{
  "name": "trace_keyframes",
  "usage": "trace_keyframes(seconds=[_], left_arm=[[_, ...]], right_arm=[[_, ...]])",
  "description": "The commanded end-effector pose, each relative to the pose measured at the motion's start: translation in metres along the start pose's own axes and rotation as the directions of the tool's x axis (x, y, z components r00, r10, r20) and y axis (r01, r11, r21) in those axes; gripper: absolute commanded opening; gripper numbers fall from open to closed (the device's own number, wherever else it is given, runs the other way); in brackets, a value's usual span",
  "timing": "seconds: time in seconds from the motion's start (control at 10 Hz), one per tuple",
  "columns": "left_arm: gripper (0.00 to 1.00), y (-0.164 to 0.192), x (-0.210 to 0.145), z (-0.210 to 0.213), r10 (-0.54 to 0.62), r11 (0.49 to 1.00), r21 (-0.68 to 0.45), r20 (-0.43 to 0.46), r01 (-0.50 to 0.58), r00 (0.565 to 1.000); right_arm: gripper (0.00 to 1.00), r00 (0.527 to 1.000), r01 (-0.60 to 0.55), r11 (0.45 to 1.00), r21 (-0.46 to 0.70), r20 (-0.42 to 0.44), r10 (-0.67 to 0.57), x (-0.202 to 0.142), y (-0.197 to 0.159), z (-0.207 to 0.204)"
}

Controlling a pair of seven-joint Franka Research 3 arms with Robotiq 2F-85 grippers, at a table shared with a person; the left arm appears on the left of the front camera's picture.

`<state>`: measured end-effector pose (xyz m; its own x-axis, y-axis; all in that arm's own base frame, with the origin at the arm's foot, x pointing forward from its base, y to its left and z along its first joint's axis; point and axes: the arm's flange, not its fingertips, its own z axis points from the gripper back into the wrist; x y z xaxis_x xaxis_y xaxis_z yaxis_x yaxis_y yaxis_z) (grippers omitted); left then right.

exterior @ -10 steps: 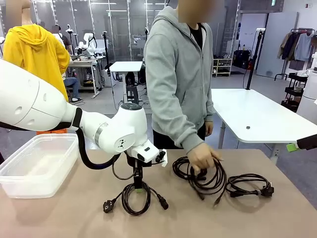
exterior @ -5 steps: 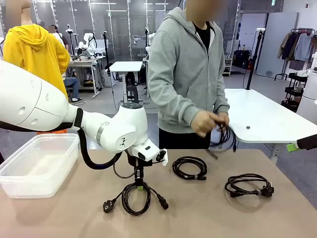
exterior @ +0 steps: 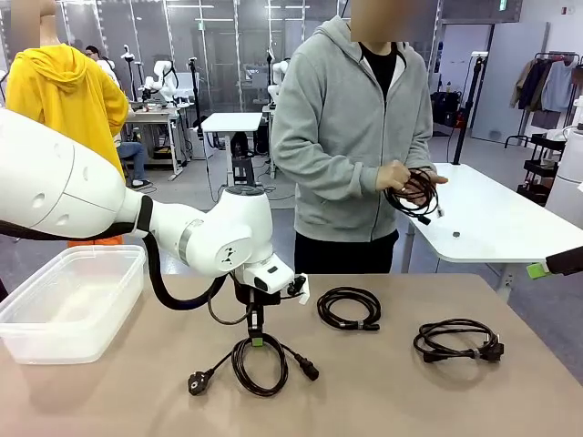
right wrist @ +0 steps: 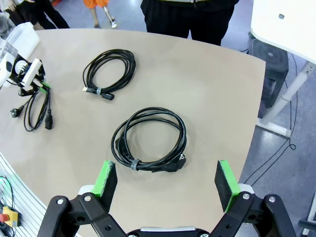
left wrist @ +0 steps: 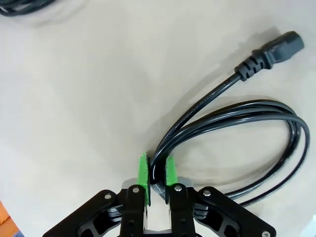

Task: Organize and store the cables.
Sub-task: Place the Power Cable into the Organizing box.

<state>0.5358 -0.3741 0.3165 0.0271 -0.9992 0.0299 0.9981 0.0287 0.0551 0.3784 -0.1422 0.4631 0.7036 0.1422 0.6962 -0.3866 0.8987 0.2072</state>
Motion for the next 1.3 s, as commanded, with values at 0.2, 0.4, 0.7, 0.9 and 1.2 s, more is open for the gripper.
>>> trace_keyframes(seconds=[0.2,0.4,0.7,0.9,1.2], left_arm=[[0.0,-0.029,-0.009,0.092,0.04,0.997,-0.071,-0.002,-0.04,0.999],[0.0,-0.044,-0.021,0.129,0.06,0.997,-0.051,0.037,-0.058,0.997],[0.0,-0.04,-0.007,0.141,0.069,0.997,-0.034,0.04,-0.068,0.997],[0.0,-0.04,-0.007,0.141,0.069,0.997,-0.034,0.04,-0.068,0.997],[0.15,-0.042,-0.009,0.137,0.063,0.997,-0.046,0.045,-0.061,0.997]], right_arm=[[1.0,1.0,0.003,1.0,-0.005,-0.009,-0.003,0.0,0.0,0.001],[1.0,1.0,0.003,1.0,-0.005,-0.009,-0.003,0.0,0.0,0.001],[1.0,1.0,0.003,1.0,-0.005,-0.009,-0.003,0.0,0.0,0.001],[1.0,1.0,0.003,1.0,-0.005,-0.009,-0.003,0.0,0.0,0.001],[1.0,1.0,0.003,1.0,-0.005,-0.009,-0.003,0.0,0.0,0.001]])
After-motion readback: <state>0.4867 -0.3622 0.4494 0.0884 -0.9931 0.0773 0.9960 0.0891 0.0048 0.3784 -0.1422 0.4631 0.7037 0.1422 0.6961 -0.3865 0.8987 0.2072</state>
